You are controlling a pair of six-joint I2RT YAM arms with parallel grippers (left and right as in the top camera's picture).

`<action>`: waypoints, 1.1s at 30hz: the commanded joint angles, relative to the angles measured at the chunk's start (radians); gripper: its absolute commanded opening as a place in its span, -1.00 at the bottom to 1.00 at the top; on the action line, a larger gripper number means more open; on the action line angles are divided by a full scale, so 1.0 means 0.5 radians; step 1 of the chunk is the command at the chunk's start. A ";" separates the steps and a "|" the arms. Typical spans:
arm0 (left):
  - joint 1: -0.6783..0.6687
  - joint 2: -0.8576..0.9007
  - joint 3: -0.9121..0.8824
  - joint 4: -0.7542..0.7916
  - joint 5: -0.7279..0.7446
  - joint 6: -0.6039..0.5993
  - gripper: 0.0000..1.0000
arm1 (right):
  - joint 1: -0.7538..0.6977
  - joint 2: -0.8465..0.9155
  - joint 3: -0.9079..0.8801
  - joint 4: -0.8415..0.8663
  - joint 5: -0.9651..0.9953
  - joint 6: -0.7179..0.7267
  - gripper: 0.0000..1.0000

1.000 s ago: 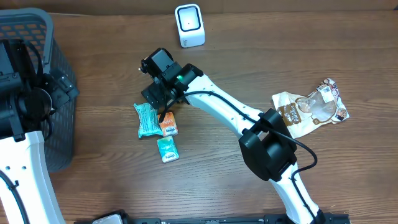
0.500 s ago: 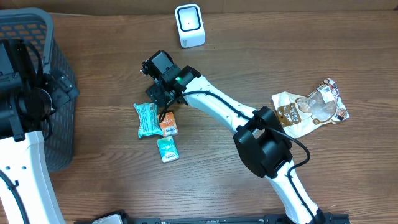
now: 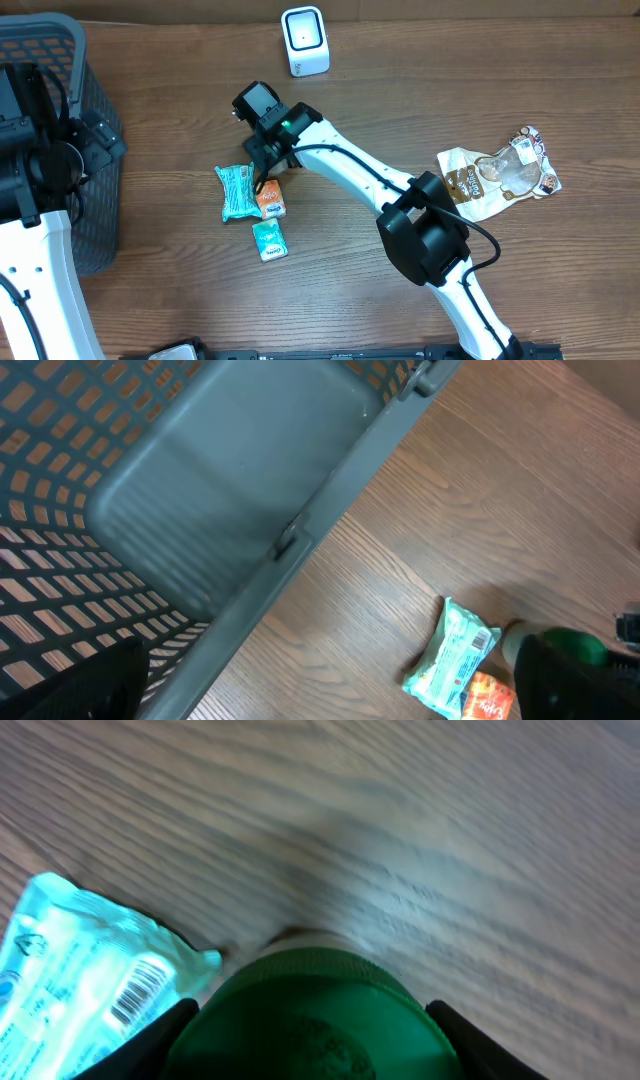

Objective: Scan the item barcode
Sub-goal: 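Lift the green-lidded jar and bring it in front of the scanner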

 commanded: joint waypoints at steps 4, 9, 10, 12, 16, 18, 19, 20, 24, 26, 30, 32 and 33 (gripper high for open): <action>0.008 0.004 0.029 0.002 -0.029 -0.006 0.99 | -0.043 -0.040 0.153 -0.288 0.301 0.586 -0.17; 0.008 0.004 0.028 0.002 -0.029 -0.006 0.99 | -0.129 -0.044 0.154 -0.512 0.311 1.081 -0.19; 0.008 0.004 0.029 0.002 -0.029 -0.006 0.99 | -0.150 -0.044 0.144 -0.546 0.311 1.159 -0.19; 0.008 0.004 0.029 0.002 -0.029 -0.006 0.99 | -0.193 -0.044 0.137 -0.621 0.311 1.273 -0.22; 0.008 0.004 0.029 0.002 -0.028 -0.006 0.99 | -0.282 -0.044 0.137 -0.729 0.307 1.403 -0.25; 0.008 0.004 0.029 0.002 -0.029 -0.006 0.99 | -0.327 -0.044 0.137 -0.776 0.270 1.451 -0.27; 0.008 0.004 0.028 0.002 -0.028 -0.006 0.99 | -0.348 -0.044 0.137 -0.790 0.224 1.448 -0.25; 0.008 0.004 0.028 0.002 -0.028 -0.006 0.99 | -0.366 -0.044 0.137 -0.812 0.175 1.448 -0.23; 0.008 0.004 0.029 0.002 -0.028 -0.006 0.99 | -0.398 -0.044 0.137 -0.910 0.085 1.442 0.07; 0.008 0.004 0.029 0.002 -0.028 -0.006 1.00 | -0.398 -0.044 0.137 -0.942 0.061 1.388 0.27; 0.008 0.004 0.029 0.002 -0.029 -0.006 0.99 | -0.398 -0.045 0.156 -1.013 -0.089 1.341 0.77; 0.008 0.004 0.028 0.002 -0.029 -0.006 1.00 | -0.399 -0.045 0.190 -1.058 -0.182 1.254 0.98; 0.008 0.004 0.029 0.002 -0.028 -0.006 0.99 | -0.404 -0.045 0.220 -1.088 -0.204 1.201 1.00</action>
